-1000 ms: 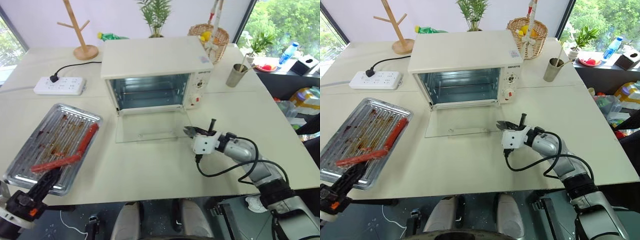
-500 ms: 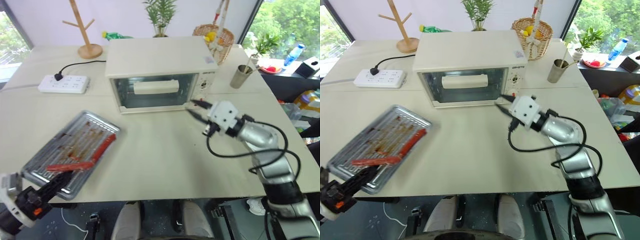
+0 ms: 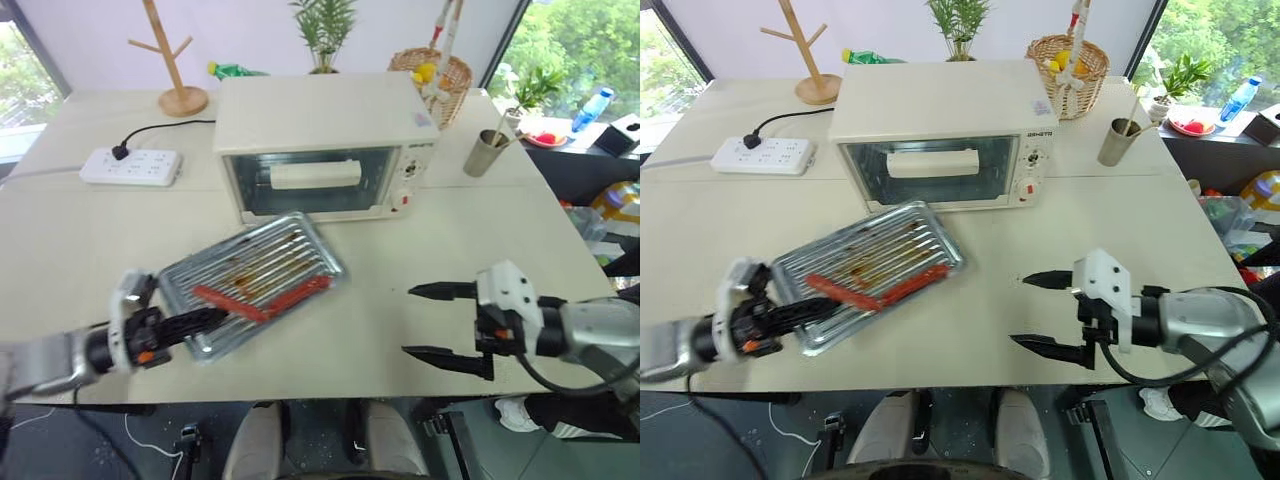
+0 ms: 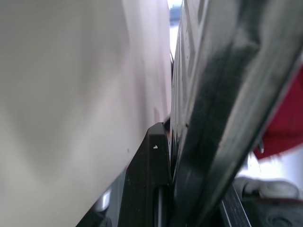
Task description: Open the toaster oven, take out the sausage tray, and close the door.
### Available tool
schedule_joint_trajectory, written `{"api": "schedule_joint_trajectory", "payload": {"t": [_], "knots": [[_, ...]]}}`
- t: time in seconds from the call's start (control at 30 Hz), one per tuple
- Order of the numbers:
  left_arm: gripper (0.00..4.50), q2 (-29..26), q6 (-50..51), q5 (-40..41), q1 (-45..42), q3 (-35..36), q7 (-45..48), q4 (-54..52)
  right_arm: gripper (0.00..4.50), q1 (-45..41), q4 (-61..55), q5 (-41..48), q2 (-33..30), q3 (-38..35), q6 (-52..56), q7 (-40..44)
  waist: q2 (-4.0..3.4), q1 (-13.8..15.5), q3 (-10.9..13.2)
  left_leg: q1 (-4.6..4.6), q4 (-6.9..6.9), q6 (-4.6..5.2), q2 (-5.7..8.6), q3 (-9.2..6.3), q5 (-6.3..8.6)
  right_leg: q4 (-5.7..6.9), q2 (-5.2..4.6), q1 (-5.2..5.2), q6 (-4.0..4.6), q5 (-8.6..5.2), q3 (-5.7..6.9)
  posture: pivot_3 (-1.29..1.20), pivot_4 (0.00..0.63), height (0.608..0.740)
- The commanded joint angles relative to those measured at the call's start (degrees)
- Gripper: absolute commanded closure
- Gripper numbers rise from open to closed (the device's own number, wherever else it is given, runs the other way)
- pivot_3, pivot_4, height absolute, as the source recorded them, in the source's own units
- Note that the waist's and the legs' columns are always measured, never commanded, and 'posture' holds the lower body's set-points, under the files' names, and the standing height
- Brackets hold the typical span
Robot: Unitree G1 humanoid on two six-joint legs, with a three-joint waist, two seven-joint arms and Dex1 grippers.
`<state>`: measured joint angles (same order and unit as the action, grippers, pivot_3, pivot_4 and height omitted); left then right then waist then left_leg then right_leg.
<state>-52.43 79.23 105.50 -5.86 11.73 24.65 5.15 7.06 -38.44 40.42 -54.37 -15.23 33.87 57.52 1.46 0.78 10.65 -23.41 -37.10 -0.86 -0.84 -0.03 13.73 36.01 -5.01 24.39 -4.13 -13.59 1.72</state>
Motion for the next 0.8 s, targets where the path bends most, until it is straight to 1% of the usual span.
{"api": "schedule_joint_trajectory", "payload": {"t": [0.03, 0.2, 0.4, 0.53, 0.6, 0.63, 0.7, 0.73, 0.8], "knots": [[4.50, 1.69, 3.73, -8.03, -8.41, -5.13, 5.88, 4.99, 0.04, 1.99, -4.71, 1.92, 0.52, -4.29, 1.25, -3.03, 0.03, -0.09, 0.00, 0.00, 0.00, 0.00, -0.01, 0.01, 0.00, 0.00, 0.02, 0.00, 0.00, 0.00, 0.00, 0.00, 0.150, 0.740], [4.50, 4.40, 6.75, -21.14, -19.26, -11.51, 15.95, 11.16, 0.04, 6.13, -7.82, 0.19, 1.71, -6.59, 1.27, -6.84, 0.05, 0.01, 0.00, -0.03, 0.00, 0.01, 0.09, 0.13, 0.00, 0.00, 0.13, 0.00, -0.01, 0.00, 0.02, 0.00, 0.150, 0.740], [4.50, 6.98, 5.71, -35.91, -27.32, -20.96, 30.08, 14.52, 0.04, 9.72, -10.58, -1.13, 3.02, -7.60, 1.37, -10.75, 0.07, 0.02, -0.01, -0.04, -0.02, 0.02, 0.10, 0.11, 0.00, -0.02, 0.11, 0.00, -0.01, 0.00, 0.02, 0.00, 0.150, 0.740], [2.97, 9.04, 3.49, -43.27, -31.49, -24.09, 36.59, 18.42, 0.00, 10.42, -11.56, -1.23, 4.09, -7.55, 1.66, -13.03, 0.08, 0.02, 0.00, -0.05, -0.02, 0.02, 0.09, 0.06, 0.00, -0.02, 0.11, 0.01, -0.01, 0.00, 0.03, 0.00, 0.150, 0.740], [1.86, 9.80, 2.24, -46.43, -32.58, -24.42, 38.15, 20.40, 0.00, 10.63, -11.97, -1.28, 4.41, -7.45, 1.68, -13.67, 0.08, -0.08, 0.00, -0.05, -0.02, 0.02, 0.09, 0.00, 0.00, -0.02, 0.10, 0.01, -0.01, 0.00, 0.02, 0.00, 0.150, 0.740], [1.39, 10.16, 1.89, -47.83, -33.05, -24.34, 38.73, 21.45, 0.00, 10.73, -12.18, -1.30, 4.52, -7.37, 1.68, -14.01, 0.08, -0.05, 0.00, -0.05, -0.02, 0.03, 0.09, -0.03, 0.00, -0.02, 0.10, 0.01, -0.01, 0.00, 0.02, 0.00, 0.150, 0.740], [0.25, 9.89, 0.29, -50.77, -33.07, -24.08, 40.05, 22.45, 0.00, 11.07, -12.38, -1.25, 4.78, -7.25, 1.59, -14.57, 0.08, -0.06, 0.00, -0.05, -0.02, 0.03, 0.08, -0.05, 0.01, -0.02, 0.11, 0.01, -0.02, 0.00, 0.02, 0.00, 0.150, 0.740], [0.07, 9.46, -0.50, -52.08, -32.76, -23.98, 40.71, 22.52, 0.00, 11.23, -12.32, -1.39, 4.83, -7.15, 1.43, -14.65, 0.08, -0.03, 0.00, -0.05, -0.02, 0.05, 0.06, -0.05, 0.01, -0.02, 0.11, 0.01, -0.02, -0.01, 0.02, 0.00, 0.150, 0.740], [0.07, 8.41, -1.36, -54.30, -32.13, -23.52, 41.43, 22.92, 0.00, 11.06, -11.68, -1.75, 4.72, -6.86, 1.06, -14.62, 0.08, -0.02, 0.00, -0.05, -0.01, 0.05, 0.02, -0.07, 0.01, -0.01, 0.12, 0.01, -0.03, -0.01, 0.03, 0.00, 0.150, 0.740]]}}
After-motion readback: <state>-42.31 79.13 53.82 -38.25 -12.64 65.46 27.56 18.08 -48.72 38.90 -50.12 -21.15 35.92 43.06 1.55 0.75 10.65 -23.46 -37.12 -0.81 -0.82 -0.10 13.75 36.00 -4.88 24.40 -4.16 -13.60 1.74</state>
